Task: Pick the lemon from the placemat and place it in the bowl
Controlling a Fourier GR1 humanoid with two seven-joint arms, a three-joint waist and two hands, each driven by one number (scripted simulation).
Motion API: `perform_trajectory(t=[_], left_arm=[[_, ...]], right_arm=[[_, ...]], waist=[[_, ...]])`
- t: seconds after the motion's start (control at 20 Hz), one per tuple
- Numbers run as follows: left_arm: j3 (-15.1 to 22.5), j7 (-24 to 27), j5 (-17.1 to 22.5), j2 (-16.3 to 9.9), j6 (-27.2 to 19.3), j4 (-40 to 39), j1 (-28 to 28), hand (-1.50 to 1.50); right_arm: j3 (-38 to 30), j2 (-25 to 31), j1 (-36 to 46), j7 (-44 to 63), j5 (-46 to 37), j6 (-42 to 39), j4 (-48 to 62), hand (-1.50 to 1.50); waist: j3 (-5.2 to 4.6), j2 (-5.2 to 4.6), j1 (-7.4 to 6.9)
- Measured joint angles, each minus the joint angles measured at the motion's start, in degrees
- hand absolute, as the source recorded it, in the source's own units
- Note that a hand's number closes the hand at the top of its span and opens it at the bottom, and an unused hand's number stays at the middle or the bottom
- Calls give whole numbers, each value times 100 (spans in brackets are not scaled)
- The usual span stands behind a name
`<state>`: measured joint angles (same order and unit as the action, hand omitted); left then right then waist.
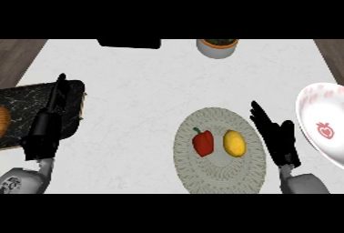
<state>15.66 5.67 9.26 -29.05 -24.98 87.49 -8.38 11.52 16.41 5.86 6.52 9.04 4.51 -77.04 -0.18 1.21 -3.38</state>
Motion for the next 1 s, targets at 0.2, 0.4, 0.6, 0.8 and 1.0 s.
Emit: perform_trajectory(t=[0.2, 0.4, 0.6, 0.8, 1.0], left_arm=[[-364, 55, 299, -55, 166, 37, -83, 0], [-587, 7, 619, 10, 294, 24, -250, 0], [-909, -55, 984, -58, 515, -3, -274, 0], [-1166, -32, 1207, -114, 769, -57, -238, 0], [-1302, 27, 1250, -117, 877, -114, -209, 0]], right_arm=[[482, -526, 460, -258, 72, -346, -436, -150], [966, -627, 1136, -629, -607, -316, -913, -150], [1371, -926, 865, -1274, -1783, 834, -1316, -150], [2089, -926, 218, -1419, -2818, 1462, -1995, -150], [2443, -501, -115, -681, -3821, 1510, -2797, -150]], waist=[[10, -67, 100], [-22, -14, 146], [-5, -35, 315], [5, -63, 384], [4, -68, 429]])
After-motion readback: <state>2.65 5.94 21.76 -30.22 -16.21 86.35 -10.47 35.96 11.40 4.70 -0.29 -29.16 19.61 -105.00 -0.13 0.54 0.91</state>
